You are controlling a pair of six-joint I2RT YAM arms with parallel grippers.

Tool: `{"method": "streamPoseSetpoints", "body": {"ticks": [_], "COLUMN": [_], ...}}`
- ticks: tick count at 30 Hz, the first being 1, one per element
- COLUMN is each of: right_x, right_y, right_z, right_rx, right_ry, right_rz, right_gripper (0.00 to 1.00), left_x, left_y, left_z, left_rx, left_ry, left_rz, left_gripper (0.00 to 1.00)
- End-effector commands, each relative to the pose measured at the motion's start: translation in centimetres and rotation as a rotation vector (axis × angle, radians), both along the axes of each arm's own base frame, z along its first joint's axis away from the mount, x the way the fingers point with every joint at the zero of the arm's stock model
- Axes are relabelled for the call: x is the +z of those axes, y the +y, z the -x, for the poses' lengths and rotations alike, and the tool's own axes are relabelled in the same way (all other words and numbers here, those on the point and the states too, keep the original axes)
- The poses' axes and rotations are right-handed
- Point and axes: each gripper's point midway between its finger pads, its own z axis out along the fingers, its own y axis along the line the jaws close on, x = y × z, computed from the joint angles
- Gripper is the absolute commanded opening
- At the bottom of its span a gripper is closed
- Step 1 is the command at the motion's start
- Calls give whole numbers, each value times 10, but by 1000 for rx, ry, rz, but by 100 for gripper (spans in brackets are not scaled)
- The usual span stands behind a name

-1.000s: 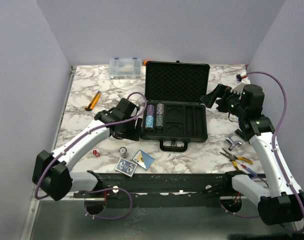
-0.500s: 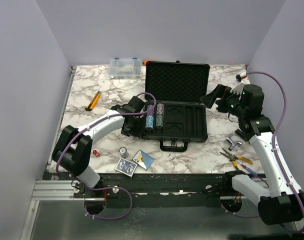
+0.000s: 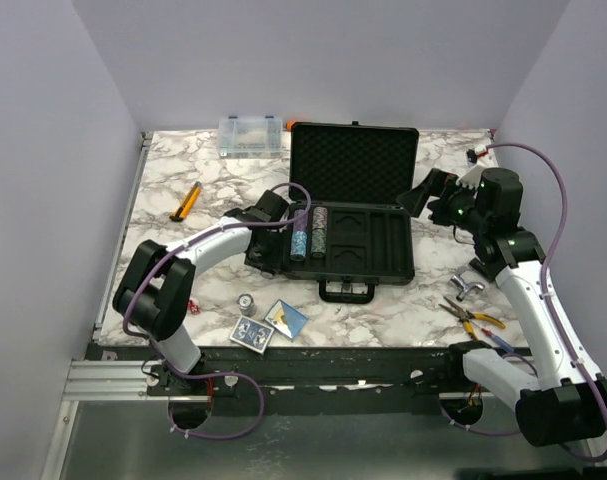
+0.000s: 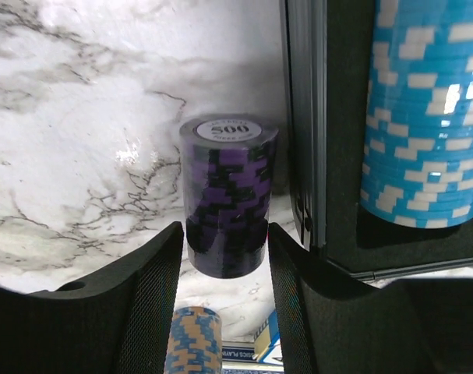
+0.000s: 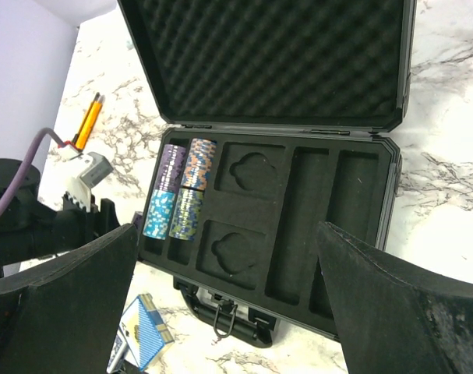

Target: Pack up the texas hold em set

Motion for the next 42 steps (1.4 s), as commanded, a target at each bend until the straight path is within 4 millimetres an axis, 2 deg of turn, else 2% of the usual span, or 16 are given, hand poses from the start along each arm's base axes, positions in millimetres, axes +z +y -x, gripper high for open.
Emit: {"method": "streamPoseSetpoints", "body": {"ticks": [1, 8, 14, 20, 21, 24, 25, 31, 42], "right_x": [-2, -1, 3, 5, 5, 7, 8, 11, 16], "right_y": [5, 9, 12, 13, 14, 15, 17, 24, 34], "right_z": [2, -2, -6, -8, -8, -10, -10, -11, -5], "right_rx": [30, 41, 47, 49, 49, 52, 57, 82, 109], "right_ry": [4, -2, -11, -17, -17, -22, -24, -34, -28], "right_rz": [17, 28, 35, 38, 38, 38, 38, 54, -4], "right_gripper": [100, 100, 100, 100, 100, 100, 100, 100, 100], "left_x": [8, 2, -7, -14, -15, -13, -11, 14, 83], "left_y": [-2, -5, -1, 0, 0, -1, 0, 4, -7], "left_z": [-18, -20, -19, -14, -14, -13, -13, -11, 10], "left_rx": [13, -4, 21, 36, 34, 26, 28, 38, -13], "left_ry": [-69, -41, 8, 40, 44, 44, 40, -18, -148], "left_rz": [28, 22, -11, -20, -19, -7, -8, 35, 236], "left_gripper": [49, 53, 46, 45, 40, 6, 0, 0, 0]}}
